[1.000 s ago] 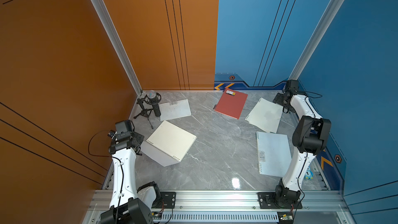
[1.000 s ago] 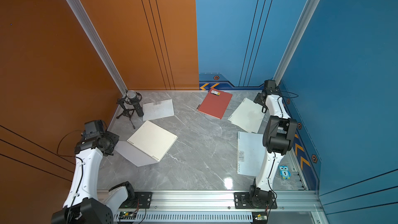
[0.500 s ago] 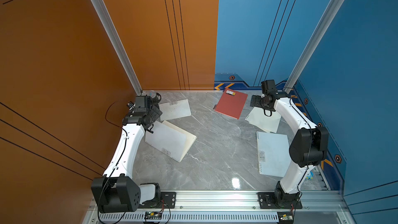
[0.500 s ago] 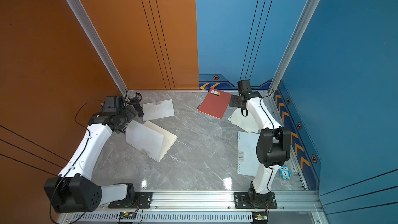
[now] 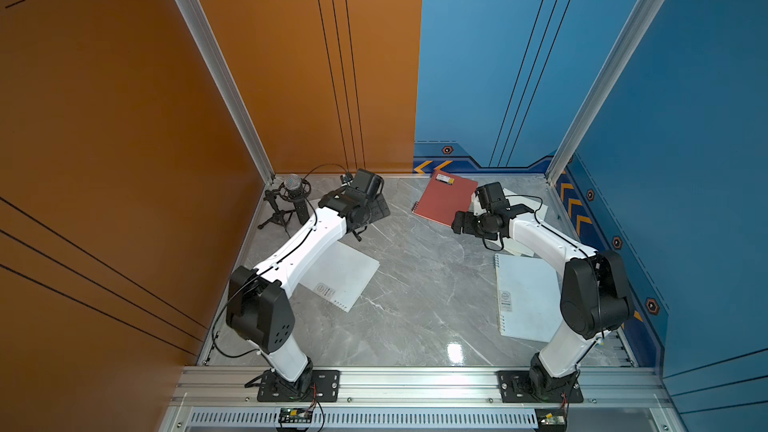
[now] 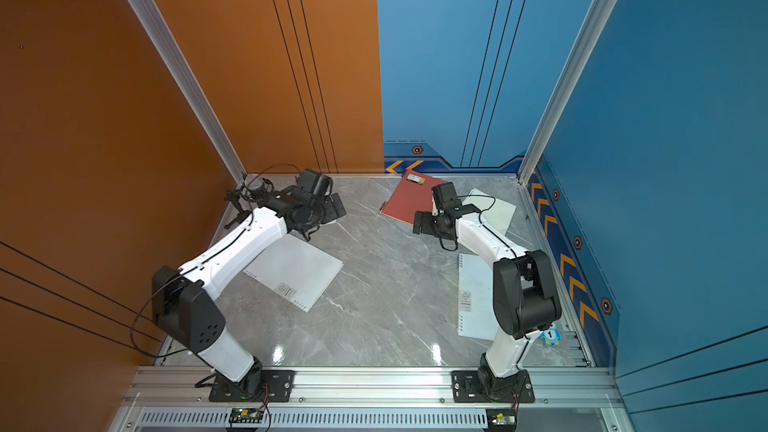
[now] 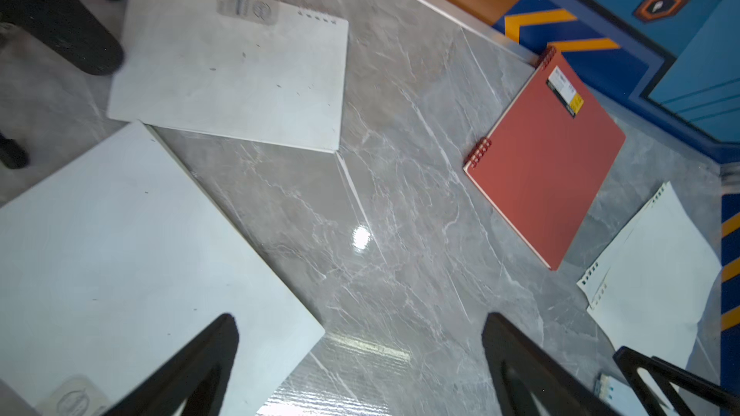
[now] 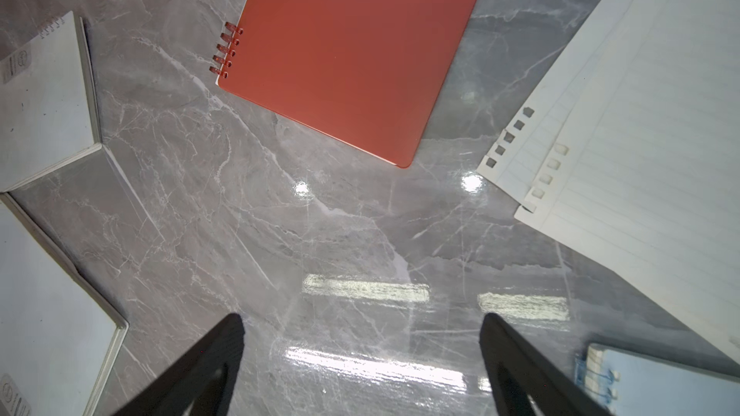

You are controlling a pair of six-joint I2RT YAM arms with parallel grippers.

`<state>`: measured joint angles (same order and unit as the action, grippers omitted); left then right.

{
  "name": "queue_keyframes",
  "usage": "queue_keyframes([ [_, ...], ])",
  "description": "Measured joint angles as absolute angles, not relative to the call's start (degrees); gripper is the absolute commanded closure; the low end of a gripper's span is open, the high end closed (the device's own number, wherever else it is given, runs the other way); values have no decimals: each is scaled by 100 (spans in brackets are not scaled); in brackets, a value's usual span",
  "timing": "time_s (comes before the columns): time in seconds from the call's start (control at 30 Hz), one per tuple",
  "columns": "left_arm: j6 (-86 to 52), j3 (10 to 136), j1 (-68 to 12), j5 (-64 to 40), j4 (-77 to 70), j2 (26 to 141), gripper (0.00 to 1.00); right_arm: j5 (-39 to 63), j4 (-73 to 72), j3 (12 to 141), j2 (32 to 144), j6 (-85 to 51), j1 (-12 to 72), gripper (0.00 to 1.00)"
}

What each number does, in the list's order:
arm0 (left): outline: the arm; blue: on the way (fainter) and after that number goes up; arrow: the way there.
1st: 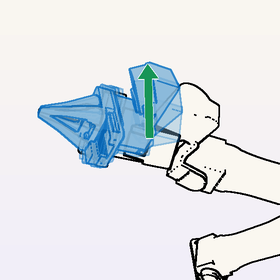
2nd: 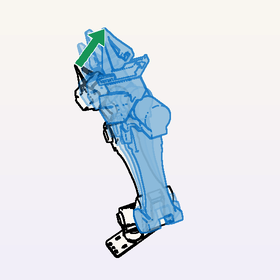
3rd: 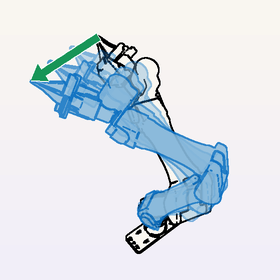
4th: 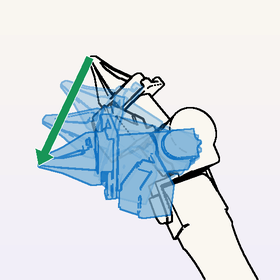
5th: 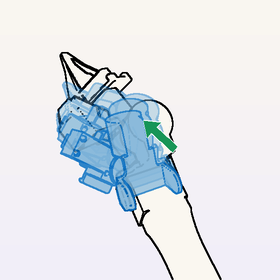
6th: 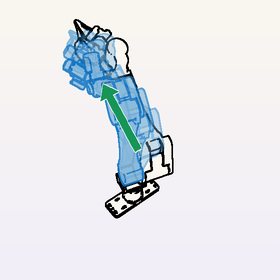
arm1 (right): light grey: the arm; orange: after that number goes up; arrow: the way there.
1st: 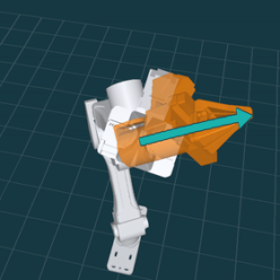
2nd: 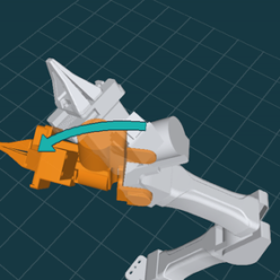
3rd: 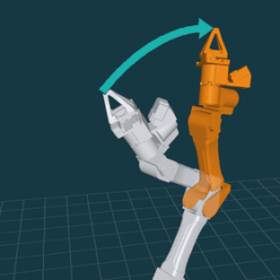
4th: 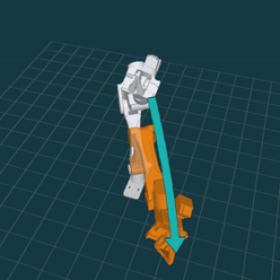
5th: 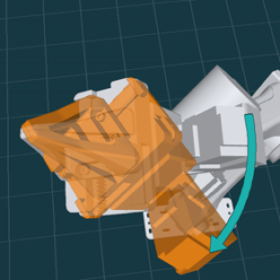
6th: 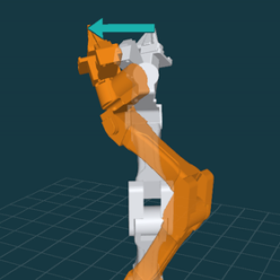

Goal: Tear off pages from different notebooks
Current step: Move the notebook to the center of the board.

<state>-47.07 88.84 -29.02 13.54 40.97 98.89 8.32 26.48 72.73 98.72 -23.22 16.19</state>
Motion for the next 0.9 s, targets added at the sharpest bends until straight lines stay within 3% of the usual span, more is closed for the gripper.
queue_keyframes([
  [0.2,-5028,8989,-3677,1262,4112,10975,2,775,2447,6790,9494,-2432,1492,6],
  [0.43,-5441,8438,-4071,1190,4069,10967,2,735,2429,6534,9312,-2451,1146,6],
  [0.9,-5754,6810,-3642,1256,4112,10547,2,733,2187,6447,9312,-2451,1129,6],
])
